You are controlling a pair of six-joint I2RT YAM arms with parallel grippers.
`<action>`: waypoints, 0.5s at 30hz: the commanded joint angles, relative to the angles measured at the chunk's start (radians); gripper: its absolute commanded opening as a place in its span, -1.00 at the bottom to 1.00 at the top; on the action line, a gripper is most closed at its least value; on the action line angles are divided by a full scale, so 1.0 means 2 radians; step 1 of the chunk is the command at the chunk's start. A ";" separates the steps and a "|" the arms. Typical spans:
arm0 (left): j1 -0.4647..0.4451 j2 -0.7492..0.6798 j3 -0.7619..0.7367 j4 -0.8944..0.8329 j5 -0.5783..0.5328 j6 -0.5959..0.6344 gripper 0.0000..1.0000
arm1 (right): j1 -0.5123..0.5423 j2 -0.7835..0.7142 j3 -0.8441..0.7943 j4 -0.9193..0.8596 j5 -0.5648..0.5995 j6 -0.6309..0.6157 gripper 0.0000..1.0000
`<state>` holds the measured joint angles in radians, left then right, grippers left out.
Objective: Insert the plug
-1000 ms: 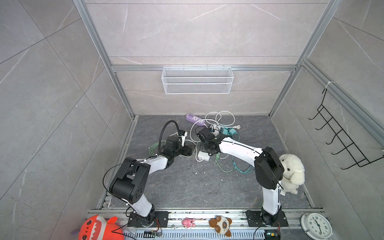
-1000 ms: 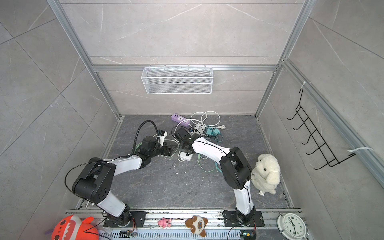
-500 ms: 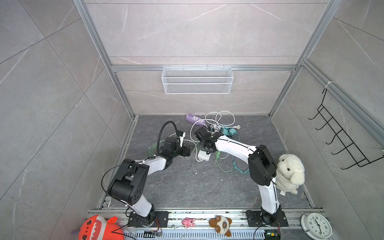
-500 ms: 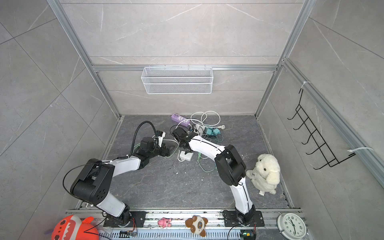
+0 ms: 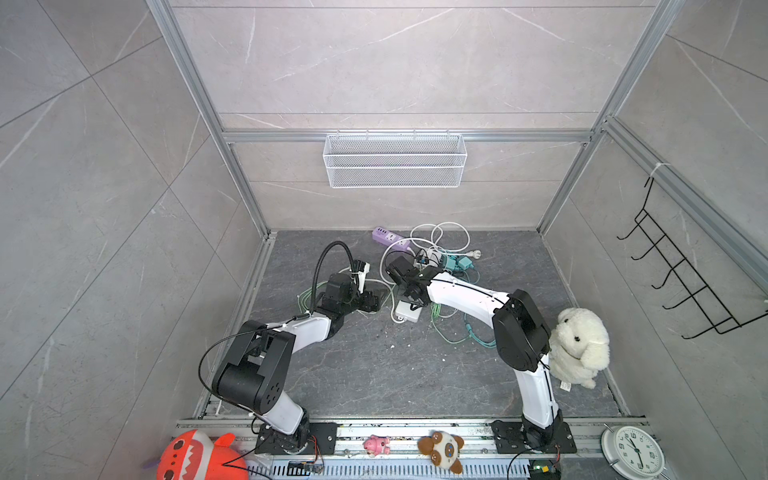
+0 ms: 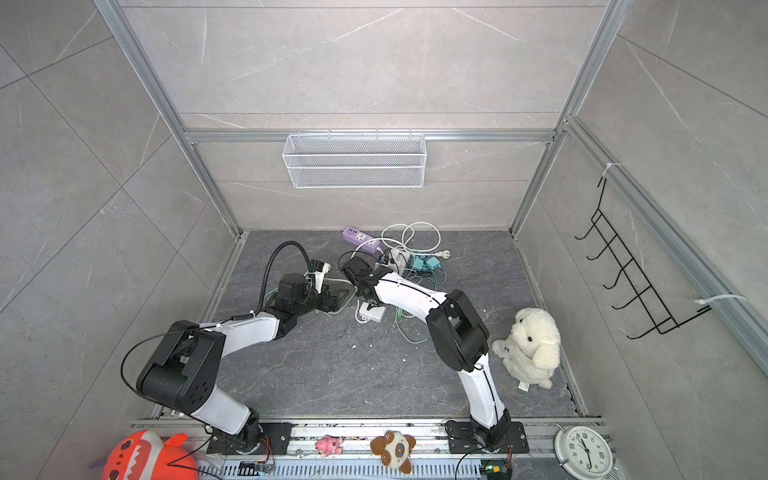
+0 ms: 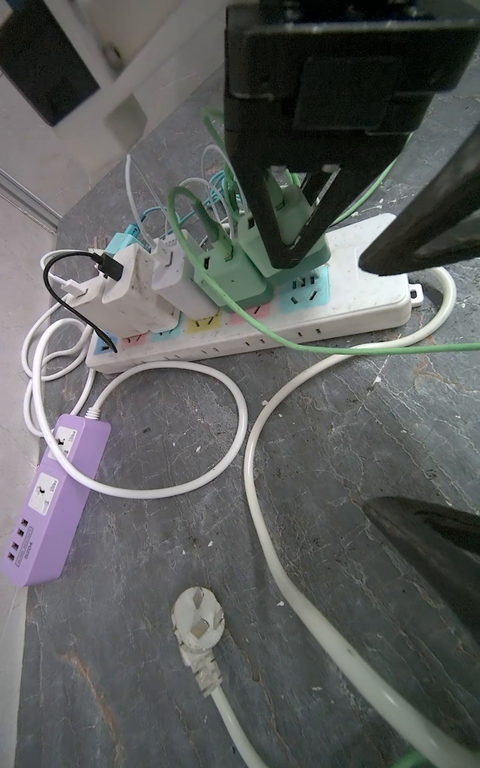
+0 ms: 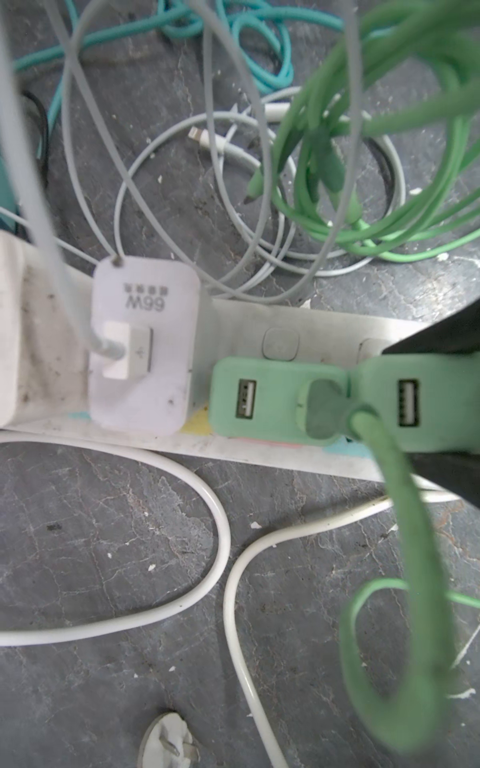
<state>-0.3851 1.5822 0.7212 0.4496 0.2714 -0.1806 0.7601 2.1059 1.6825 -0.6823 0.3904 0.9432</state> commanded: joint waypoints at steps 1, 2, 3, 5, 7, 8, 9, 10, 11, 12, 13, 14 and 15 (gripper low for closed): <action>0.004 -0.022 -0.005 0.011 0.008 0.005 0.71 | -0.002 0.029 0.021 0.006 0.027 0.009 -0.93; 0.004 -0.023 -0.005 0.012 0.009 0.005 0.71 | -0.001 0.035 0.025 0.003 0.027 0.009 -0.93; 0.004 -0.023 -0.006 0.012 0.008 0.005 0.71 | -0.001 0.039 0.028 0.001 0.026 0.010 -0.94; 0.005 -0.026 -0.007 0.011 0.008 0.005 0.71 | -0.001 0.049 0.030 -0.002 0.022 0.013 -0.95; 0.005 -0.029 -0.008 0.011 0.008 0.006 0.71 | -0.001 0.054 0.027 -0.001 0.021 0.017 -0.96; 0.006 -0.030 -0.009 0.010 0.008 0.006 0.71 | -0.001 0.056 0.026 -0.003 0.021 0.018 -0.96; 0.007 -0.032 -0.010 0.010 0.008 0.007 0.71 | -0.001 0.058 0.027 -0.008 0.023 0.021 -0.97; 0.007 -0.032 -0.010 0.008 0.008 0.008 0.71 | -0.001 0.059 0.027 -0.014 0.030 0.024 -0.96; 0.008 -0.034 -0.010 0.007 0.008 0.009 0.71 | -0.001 0.059 0.026 -0.017 0.032 0.026 -0.97; 0.010 -0.035 -0.011 0.006 0.008 0.010 0.71 | -0.001 0.058 0.025 -0.021 0.034 0.029 -0.97; 0.011 -0.036 -0.011 0.005 0.008 0.009 0.71 | -0.001 0.059 0.027 -0.032 0.038 0.035 -1.00; 0.011 -0.037 -0.012 0.005 0.008 0.010 0.72 | 0.000 0.058 0.028 -0.038 0.041 0.035 -1.00; 0.012 -0.037 -0.012 0.005 0.008 0.009 0.71 | -0.001 0.058 0.031 -0.044 0.044 0.035 -1.00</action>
<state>-0.3698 1.5417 0.7044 0.4480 0.2718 -0.1795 0.7681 2.1601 1.7489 -0.6853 0.4343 0.9852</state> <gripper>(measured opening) 0.857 0.272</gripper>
